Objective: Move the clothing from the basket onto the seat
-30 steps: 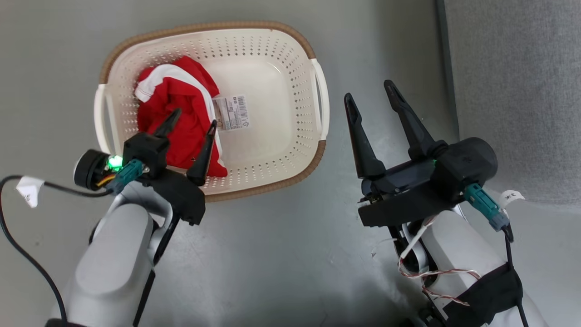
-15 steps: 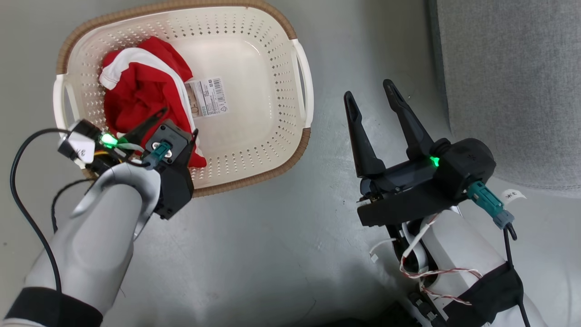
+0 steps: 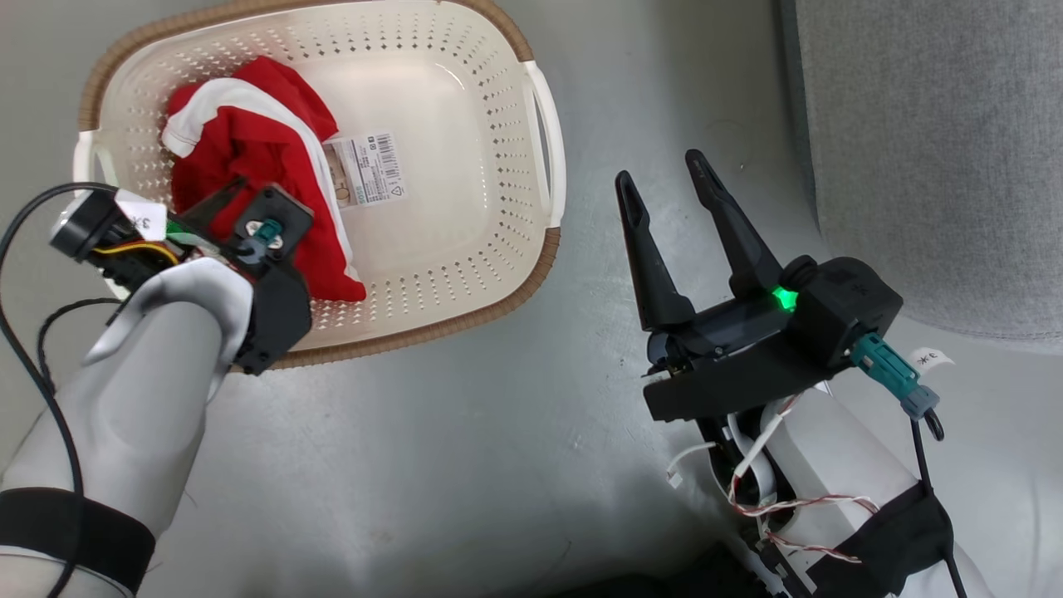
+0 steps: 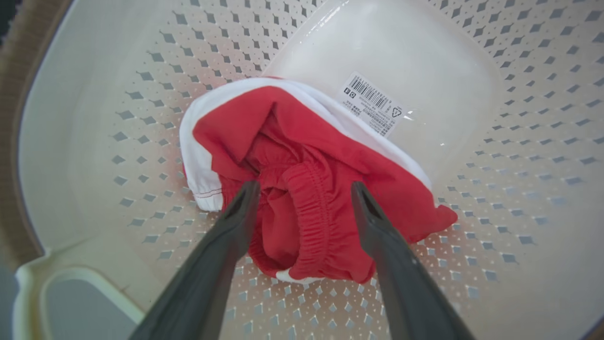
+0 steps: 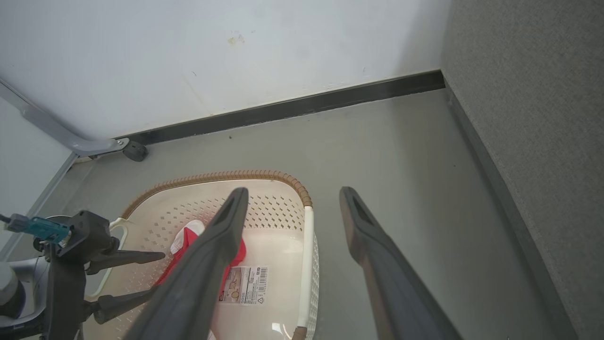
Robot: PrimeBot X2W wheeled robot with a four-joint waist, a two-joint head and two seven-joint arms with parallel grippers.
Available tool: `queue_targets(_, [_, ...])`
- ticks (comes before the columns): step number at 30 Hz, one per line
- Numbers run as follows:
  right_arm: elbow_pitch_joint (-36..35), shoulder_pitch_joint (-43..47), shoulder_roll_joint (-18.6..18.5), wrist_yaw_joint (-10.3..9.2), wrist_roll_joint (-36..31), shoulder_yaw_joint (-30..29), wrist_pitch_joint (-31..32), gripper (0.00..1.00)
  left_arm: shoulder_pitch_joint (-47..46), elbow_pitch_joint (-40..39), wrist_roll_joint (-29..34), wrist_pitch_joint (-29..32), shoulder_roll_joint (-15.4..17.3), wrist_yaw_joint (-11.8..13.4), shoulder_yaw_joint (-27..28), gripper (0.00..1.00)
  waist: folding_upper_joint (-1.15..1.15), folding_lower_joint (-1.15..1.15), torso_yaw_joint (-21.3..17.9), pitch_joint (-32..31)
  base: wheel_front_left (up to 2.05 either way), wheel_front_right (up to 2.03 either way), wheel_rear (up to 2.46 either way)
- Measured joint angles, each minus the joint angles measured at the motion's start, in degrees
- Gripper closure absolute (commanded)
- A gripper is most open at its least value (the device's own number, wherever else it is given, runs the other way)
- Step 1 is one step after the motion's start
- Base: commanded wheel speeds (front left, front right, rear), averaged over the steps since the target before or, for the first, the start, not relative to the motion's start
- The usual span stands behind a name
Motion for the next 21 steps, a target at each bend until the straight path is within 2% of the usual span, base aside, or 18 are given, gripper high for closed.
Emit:
queue_targets(10, [-1.25,0.0,0.01,0.0,1.99,1.19,0.0,0.0,-1.44,2.96,0.04,1.4,1.55,0.0,-1.25,0.0,0.0,0.0,-1.56,1.99,0.0,0.0,0.0])
queue_targets(21, [-2.33,0.05,0.03,0.0,4.26,2.76,0.0,0.0,-3.43,5.47,1.48,3.1,1.08,0.0,-2.78,0.0,0.0,0.0,-3.17,3.83,0.0,0.0,0.0])
